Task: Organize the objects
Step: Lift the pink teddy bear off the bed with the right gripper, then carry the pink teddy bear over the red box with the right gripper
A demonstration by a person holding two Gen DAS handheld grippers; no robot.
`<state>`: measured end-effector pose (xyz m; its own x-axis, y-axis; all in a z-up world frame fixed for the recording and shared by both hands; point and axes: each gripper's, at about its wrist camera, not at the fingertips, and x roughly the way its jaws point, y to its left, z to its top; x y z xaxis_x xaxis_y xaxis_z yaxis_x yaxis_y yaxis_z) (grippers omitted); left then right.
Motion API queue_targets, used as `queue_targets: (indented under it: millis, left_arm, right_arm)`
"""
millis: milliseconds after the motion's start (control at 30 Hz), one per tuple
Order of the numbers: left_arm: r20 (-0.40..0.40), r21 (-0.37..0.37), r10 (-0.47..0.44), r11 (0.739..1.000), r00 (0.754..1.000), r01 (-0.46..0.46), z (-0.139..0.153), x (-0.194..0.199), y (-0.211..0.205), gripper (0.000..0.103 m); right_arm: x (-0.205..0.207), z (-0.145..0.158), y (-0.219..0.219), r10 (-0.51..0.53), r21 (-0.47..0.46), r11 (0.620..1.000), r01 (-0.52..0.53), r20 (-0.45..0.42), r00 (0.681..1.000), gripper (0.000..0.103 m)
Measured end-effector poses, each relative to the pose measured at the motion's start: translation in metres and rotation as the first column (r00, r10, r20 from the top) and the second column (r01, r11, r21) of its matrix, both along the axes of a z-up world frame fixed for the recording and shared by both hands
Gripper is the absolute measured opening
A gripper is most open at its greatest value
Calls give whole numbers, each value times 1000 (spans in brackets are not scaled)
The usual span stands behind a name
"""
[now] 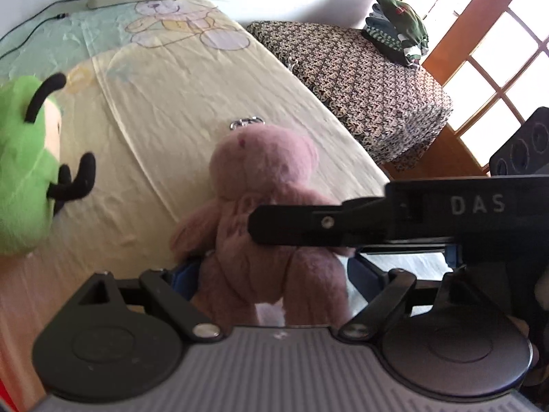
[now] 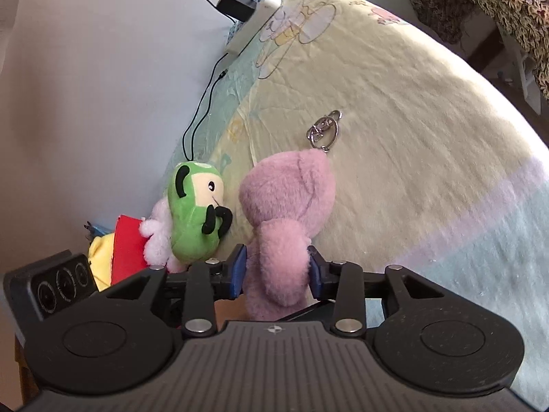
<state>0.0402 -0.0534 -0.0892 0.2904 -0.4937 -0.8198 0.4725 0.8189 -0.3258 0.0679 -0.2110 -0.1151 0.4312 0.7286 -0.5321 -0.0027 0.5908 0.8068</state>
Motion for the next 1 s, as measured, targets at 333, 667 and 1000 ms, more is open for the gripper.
queue_targets:
  millis: [333,667,1000]
  left_arm:
    - [25,9,57,998,998,-57,21,-37,25,86]
    - [173,26,175,983,969,-183,63,-79,62,86]
    - [264,-5,328,941,907,-339,107,-108,111,86]
  right_arm:
    - [-25,29,28,162,-84,985,-153,102,982,37]
    - [-47,80,69,343,-166,937,-306,285,895,37]
    - [-62,113,107,434,-116,896,-428,426,793,35]
